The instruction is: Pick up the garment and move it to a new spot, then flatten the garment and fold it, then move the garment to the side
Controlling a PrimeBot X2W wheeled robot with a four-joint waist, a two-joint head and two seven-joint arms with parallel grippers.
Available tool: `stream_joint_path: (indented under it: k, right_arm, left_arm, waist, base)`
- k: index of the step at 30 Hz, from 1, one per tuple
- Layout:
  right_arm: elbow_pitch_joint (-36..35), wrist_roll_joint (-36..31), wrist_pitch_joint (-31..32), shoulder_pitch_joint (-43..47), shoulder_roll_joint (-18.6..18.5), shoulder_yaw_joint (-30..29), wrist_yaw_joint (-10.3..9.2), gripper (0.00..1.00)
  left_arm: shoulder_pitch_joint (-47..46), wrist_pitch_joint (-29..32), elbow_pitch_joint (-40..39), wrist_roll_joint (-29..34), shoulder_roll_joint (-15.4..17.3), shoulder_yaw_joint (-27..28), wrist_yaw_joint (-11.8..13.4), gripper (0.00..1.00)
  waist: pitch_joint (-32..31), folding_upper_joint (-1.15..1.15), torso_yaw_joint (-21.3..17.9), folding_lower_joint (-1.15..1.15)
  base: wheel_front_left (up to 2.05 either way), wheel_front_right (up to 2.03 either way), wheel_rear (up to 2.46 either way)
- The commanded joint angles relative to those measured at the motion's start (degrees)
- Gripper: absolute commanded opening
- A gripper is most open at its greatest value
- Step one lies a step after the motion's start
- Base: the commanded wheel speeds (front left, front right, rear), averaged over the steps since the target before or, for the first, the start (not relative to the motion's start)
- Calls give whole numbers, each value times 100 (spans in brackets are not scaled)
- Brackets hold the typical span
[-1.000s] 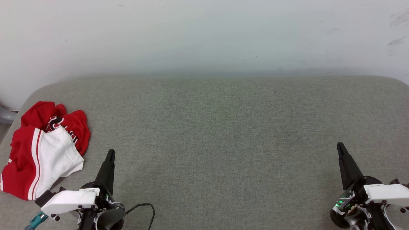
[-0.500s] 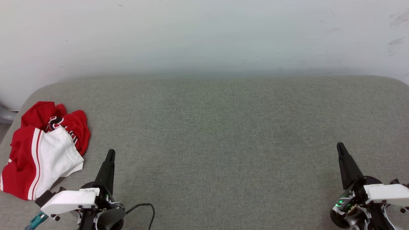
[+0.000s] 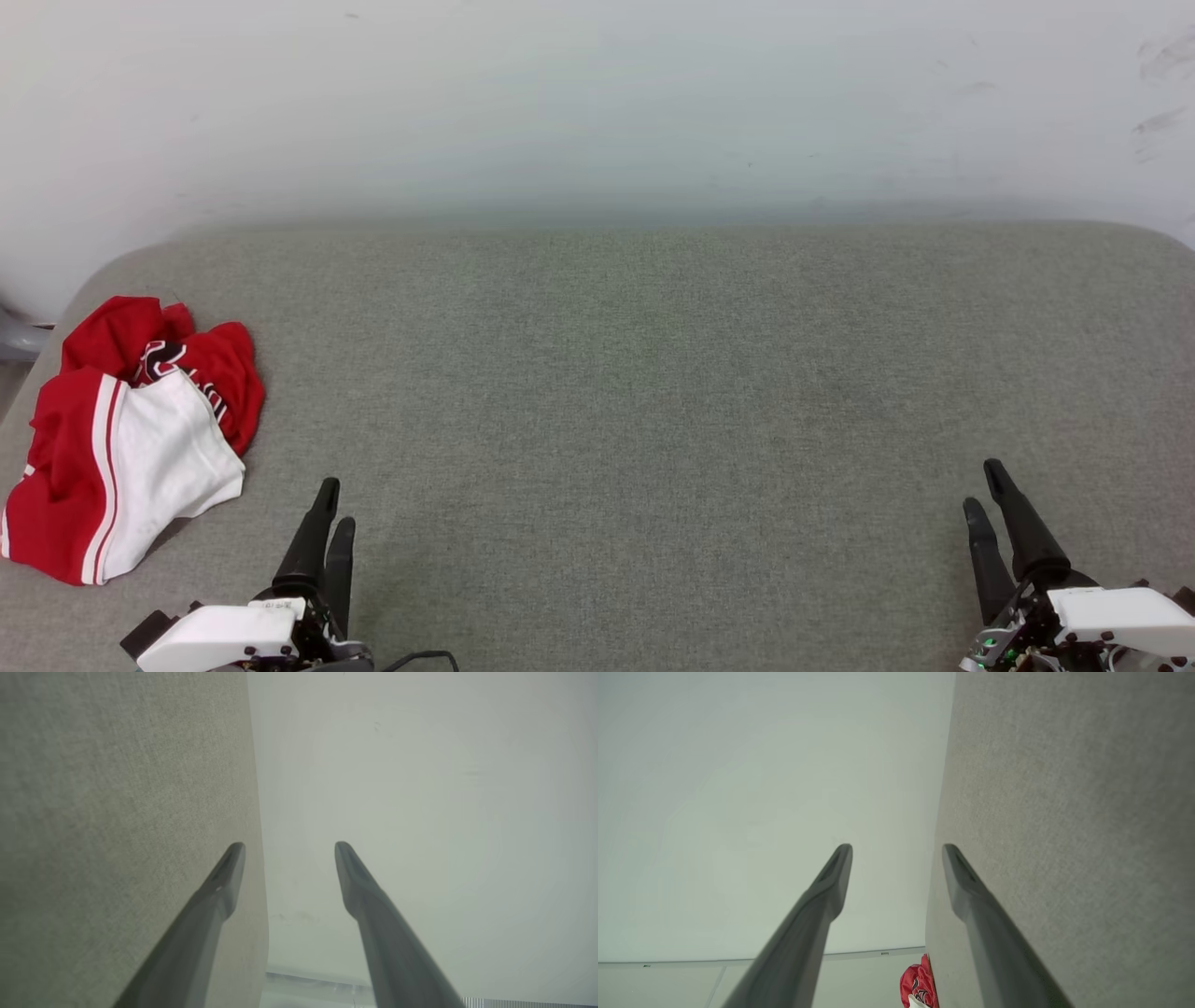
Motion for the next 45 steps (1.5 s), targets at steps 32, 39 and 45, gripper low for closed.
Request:
stream_joint_path:
  k: [32, 39, 45]
  right_arm:
    - [-412, -2530, -819, -65, -2, 190, 0, 100]
    - [-740, -3712, -962, -75, -2, 186, 0, 100]
    - [-1054, -4747, -1080, -74, -2, 260, 0, 100]
  left_arm:
    - [100, -826, -540, 1586, 14, 524, 0, 100]
    - [122, -972, -908, 2265, 15, 596, 75, 100]
    - [212, -1088, -1365, 2917, 16, 430, 84, 100]
  waist:
    - [-56, 0, -18, 0]
    - [-57, 0, -16, 0]
    - [-53, 0, -23, 0]
  base:
    - [0, 0, 0]
    - [0, 0, 0]
    - [0, 0, 0]
